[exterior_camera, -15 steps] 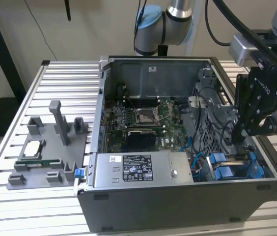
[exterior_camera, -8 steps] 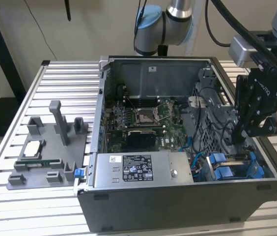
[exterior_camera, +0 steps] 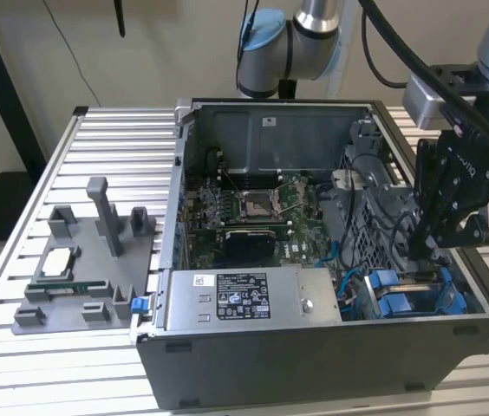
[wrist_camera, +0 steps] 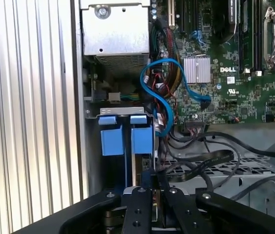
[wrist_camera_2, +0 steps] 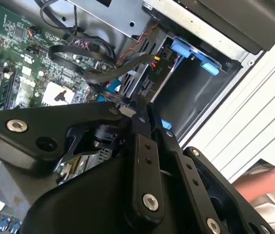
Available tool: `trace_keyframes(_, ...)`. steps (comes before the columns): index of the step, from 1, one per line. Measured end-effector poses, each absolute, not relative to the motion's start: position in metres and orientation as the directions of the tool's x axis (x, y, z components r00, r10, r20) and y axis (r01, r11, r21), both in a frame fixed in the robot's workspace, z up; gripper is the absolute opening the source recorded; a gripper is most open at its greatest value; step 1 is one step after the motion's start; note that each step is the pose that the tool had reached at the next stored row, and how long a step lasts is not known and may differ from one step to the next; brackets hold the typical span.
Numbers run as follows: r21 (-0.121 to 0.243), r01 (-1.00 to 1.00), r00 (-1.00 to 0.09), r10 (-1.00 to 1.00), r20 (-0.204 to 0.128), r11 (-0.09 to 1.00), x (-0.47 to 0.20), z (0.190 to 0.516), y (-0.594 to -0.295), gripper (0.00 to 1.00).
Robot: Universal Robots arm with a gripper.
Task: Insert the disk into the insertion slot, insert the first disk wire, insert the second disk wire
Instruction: 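Insert the second disk wire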
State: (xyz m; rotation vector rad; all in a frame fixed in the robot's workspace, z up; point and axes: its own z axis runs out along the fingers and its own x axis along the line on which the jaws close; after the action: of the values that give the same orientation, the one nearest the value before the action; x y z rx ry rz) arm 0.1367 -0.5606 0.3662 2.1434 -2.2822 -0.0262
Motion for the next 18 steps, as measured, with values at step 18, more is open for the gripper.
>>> trace_keyframes(18, -0.028, -0.998, -0.059, -0.998, -0.008, 0.060, 0.137, 0.352, -0.567, 0.00)
